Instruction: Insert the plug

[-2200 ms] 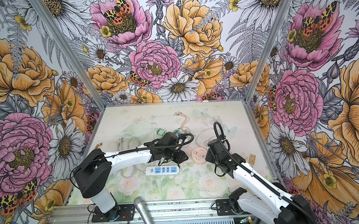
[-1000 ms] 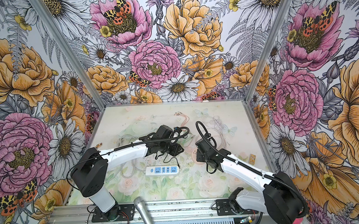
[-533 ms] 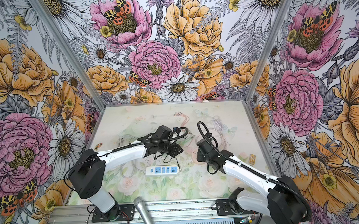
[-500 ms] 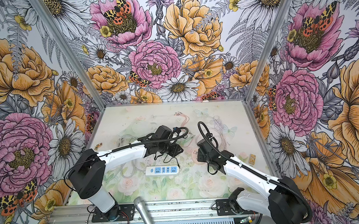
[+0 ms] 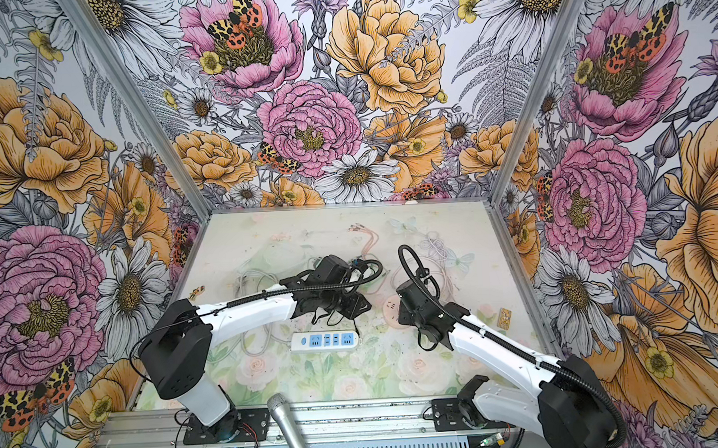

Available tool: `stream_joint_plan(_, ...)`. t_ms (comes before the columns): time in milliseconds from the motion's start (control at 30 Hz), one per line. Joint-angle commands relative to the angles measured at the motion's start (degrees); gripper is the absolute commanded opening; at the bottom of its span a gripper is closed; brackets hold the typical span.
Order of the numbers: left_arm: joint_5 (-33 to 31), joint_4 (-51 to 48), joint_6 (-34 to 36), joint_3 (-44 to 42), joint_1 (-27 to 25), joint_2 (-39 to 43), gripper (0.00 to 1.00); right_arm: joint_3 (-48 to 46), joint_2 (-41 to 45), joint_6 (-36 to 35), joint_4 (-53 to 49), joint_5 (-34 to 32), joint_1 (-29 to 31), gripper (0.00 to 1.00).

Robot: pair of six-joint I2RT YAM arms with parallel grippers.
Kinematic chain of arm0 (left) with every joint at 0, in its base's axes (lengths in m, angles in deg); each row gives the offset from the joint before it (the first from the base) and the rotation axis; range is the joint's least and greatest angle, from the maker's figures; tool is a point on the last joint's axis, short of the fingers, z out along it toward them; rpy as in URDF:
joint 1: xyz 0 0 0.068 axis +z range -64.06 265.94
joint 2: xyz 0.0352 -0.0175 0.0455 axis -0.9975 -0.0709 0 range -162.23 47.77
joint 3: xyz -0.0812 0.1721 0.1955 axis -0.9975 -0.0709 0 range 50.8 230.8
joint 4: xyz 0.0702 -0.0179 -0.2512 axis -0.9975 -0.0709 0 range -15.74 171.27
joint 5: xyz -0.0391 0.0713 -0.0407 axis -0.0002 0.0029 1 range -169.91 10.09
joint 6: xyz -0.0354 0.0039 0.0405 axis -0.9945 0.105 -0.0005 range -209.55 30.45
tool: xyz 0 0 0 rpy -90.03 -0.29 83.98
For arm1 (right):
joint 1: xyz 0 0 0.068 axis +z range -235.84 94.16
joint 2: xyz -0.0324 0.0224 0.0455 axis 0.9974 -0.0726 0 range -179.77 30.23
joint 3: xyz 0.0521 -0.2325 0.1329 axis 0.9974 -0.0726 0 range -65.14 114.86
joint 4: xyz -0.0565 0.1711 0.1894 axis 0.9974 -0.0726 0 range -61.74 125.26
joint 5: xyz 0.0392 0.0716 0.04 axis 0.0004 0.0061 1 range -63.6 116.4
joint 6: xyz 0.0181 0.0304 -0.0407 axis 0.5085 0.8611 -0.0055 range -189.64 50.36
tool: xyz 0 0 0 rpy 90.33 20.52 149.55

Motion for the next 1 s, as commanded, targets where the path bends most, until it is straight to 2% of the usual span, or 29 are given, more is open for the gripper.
stream_joint_plan(0, -0.53, 0.57, -1.48, -0.33, -0.48, -0.83, 0.25, -0.25, 0.64, -0.60, 0.29, -1.76, -1.39, 0.00)
stream_joint_plan(333, -1.47, 0.56, -2.27, -0.67, -1.01, -0.50, 0.25, 1.01, -2.82, -1.38, 1.14, -0.52, -1.76, 0.00)
stream_joint_plan(633, -1.96, 0.82, -3.03, -1.57, -1.55, -0.61, 0.25, -0.57, -1.47, -2.75, 3.88, 3.01, -2.83, 0.00)
stream_joint_plan(800, -2.36, 1.10, -5.13, -1.44, -3.83, -1.50, 0.25, -0.13, 0.27, -3.54, 3.88, 3.73, -3.30, 0.00)
stream_joint_plan(967, -4.46, 1.18, -10.24, -1.09, -8.09, -2.10, 0.24, -0.67, 3.12, -2.69, 3.71, 4.28, -5.11, 0.00)
